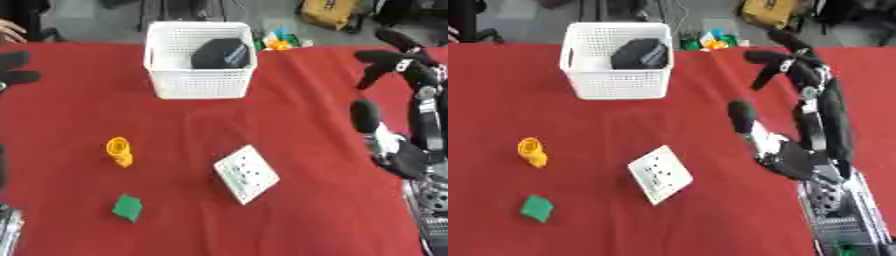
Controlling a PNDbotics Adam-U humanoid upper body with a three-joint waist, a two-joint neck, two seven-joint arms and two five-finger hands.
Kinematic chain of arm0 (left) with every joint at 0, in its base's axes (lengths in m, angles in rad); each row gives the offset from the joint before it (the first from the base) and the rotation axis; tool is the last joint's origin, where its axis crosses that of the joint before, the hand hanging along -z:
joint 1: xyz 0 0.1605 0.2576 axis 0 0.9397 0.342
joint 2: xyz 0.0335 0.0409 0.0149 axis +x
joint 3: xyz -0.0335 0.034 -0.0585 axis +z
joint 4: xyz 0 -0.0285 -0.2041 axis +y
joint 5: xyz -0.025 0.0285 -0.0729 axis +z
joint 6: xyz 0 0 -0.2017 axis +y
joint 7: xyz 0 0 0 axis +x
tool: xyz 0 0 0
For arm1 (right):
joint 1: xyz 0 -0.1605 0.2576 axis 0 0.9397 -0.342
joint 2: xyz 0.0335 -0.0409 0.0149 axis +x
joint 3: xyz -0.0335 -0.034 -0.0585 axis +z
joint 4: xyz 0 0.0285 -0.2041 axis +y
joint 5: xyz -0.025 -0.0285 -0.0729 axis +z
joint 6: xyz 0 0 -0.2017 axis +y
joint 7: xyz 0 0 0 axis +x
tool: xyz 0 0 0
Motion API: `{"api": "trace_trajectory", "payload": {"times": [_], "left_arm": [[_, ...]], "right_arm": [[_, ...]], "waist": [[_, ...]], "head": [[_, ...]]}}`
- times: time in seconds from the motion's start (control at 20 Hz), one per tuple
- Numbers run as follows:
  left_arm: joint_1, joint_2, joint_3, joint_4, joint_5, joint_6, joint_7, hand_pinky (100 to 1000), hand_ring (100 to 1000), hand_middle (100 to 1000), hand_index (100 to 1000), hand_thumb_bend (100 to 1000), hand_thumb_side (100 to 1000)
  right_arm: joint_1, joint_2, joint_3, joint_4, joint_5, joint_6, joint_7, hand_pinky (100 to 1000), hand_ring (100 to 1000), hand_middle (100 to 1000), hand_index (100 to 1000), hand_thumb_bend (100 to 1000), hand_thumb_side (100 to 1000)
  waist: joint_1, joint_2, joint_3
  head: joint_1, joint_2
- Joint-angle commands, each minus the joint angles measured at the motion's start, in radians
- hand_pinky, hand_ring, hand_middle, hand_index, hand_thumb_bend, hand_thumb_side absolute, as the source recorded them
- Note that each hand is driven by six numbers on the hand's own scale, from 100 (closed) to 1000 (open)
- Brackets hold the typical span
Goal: Pick up objects on the table and place them in the box.
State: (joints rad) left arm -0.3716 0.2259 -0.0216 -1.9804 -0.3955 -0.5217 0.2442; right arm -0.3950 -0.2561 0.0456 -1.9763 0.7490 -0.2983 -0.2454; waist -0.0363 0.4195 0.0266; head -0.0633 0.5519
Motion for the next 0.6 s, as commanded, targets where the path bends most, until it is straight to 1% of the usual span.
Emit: {"api": "trace_trajectory", "payload": {"times": [0.05,0.25,0.4,0.45,0.6], "left_arm": [[-0.010,0.000,-0.003,-0.020,0.004,0.000,-0.006,702,797,854,910,176,995],[-0.010,-0.002,-0.005,-0.020,0.003,0.002,-0.010,705,800,855,911,172,990],[-0.012,-0.005,-0.008,-0.020,0.003,0.004,-0.013,705,800,855,911,173,991],[-0.013,-0.006,-0.009,-0.020,0.004,0.005,-0.014,705,800,855,911,173,989],[-0.015,-0.010,-0.013,-0.020,0.010,0.011,-0.016,705,800,855,911,173,987]], "right_arm": [[-0.002,-0.001,0.010,-0.024,0.020,-0.003,0.013,601,901,427,747,498,949],[0.003,0.008,0.028,-0.024,0.034,-0.010,0.026,598,898,417,740,473,967],[0.006,0.016,0.039,-0.024,0.060,-0.002,0.030,609,896,413,735,457,983],[0.007,0.019,0.042,-0.024,0.079,0.007,0.030,626,892,412,734,458,1000],[0.008,0.033,0.055,-0.024,0.160,0.051,0.033,635,892,394,735,454,1000]], "waist": [[0.002,-0.030,-0.002],[0.003,-0.033,-0.003],[0.003,-0.034,-0.002],[0.002,-0.037,-0.001],[-0.001,-0.044,0.003]], "head": [[0.001,-0.006],[0.002,-0.003],[0.000,0.004],[-0.001,0.008],[-0.006,0.017]]}}
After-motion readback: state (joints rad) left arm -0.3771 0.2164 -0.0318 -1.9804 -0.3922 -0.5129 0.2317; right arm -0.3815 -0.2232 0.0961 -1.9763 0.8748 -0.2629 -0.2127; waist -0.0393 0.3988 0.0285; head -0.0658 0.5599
